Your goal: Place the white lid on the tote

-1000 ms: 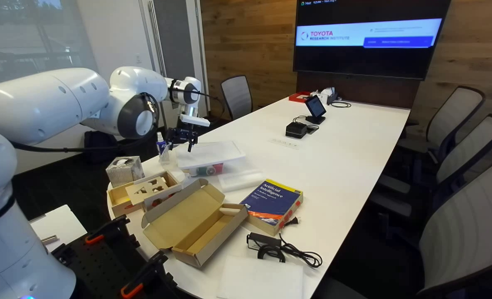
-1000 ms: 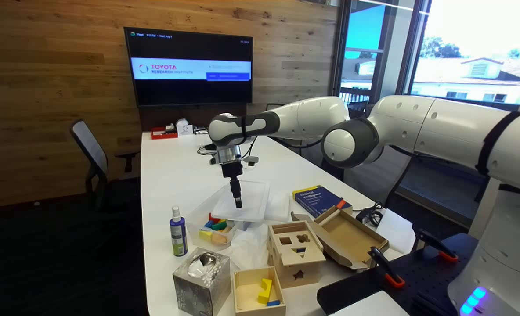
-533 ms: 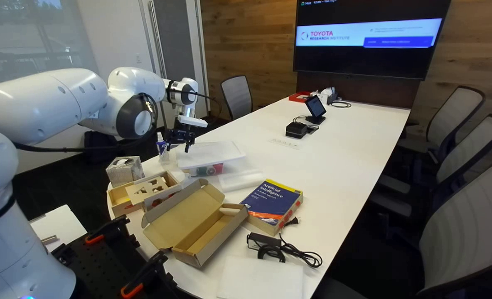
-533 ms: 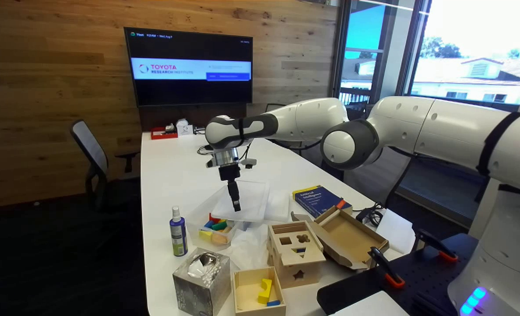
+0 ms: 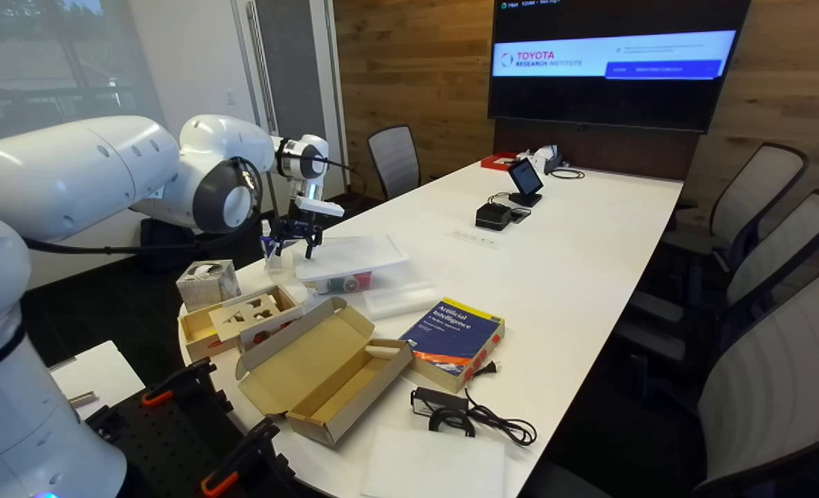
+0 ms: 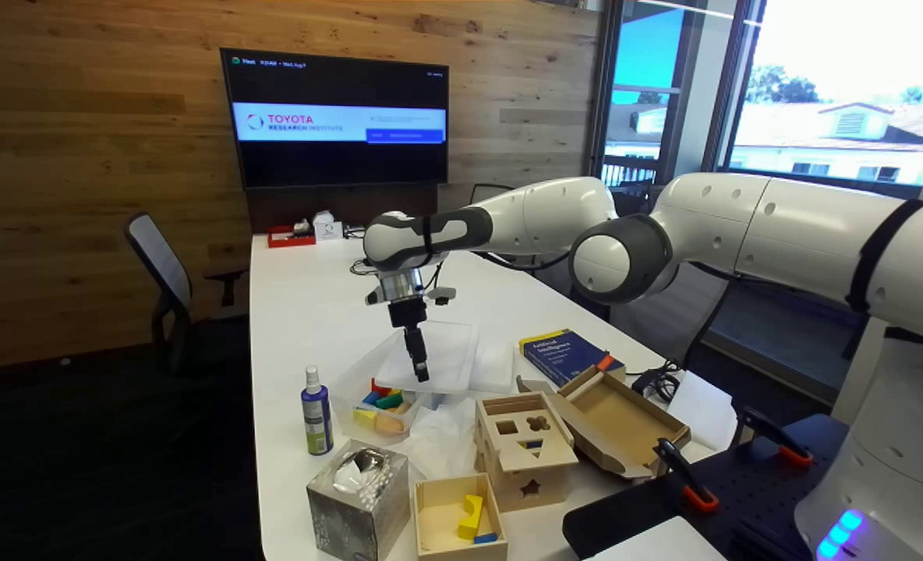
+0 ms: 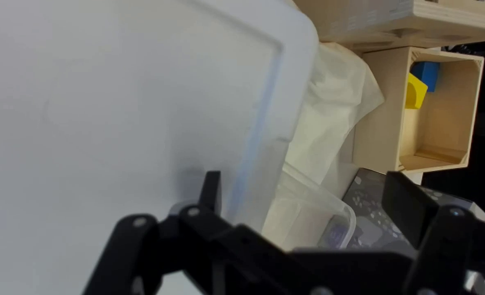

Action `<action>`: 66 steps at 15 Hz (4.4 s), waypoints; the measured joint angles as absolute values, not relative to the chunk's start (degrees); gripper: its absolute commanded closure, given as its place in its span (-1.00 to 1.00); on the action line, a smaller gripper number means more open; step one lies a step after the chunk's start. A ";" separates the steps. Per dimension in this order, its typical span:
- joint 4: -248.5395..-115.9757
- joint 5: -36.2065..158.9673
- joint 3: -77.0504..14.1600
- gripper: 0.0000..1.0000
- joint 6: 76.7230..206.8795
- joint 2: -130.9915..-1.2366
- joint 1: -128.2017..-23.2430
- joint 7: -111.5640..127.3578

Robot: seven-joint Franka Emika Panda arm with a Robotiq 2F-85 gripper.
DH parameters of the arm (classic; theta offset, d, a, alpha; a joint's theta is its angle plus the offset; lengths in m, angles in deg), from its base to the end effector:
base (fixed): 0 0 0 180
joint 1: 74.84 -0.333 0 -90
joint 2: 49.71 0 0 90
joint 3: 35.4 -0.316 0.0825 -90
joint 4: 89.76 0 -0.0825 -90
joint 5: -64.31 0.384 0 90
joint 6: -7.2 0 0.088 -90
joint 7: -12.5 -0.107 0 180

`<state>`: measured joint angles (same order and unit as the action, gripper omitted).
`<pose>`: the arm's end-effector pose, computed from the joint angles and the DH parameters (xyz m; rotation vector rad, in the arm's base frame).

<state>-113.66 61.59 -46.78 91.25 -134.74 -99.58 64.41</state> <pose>0.6554 0.3611 0.1025 -2.1745 -1.8393 0.5588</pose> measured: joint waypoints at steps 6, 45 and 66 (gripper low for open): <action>-113.81 61.89 -46.82 -1.00 91.25 -134.83 -100.43 66.56; -114.23 63.63 -46.81 -1.00 96.13 -134.82 -102.97 76.47; -115.35 63.50 -46.18 -1.00 98.14 -134.92 -103.12 82.42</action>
<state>-115.35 63.50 -46.18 98.14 -134.92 -103.12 82.42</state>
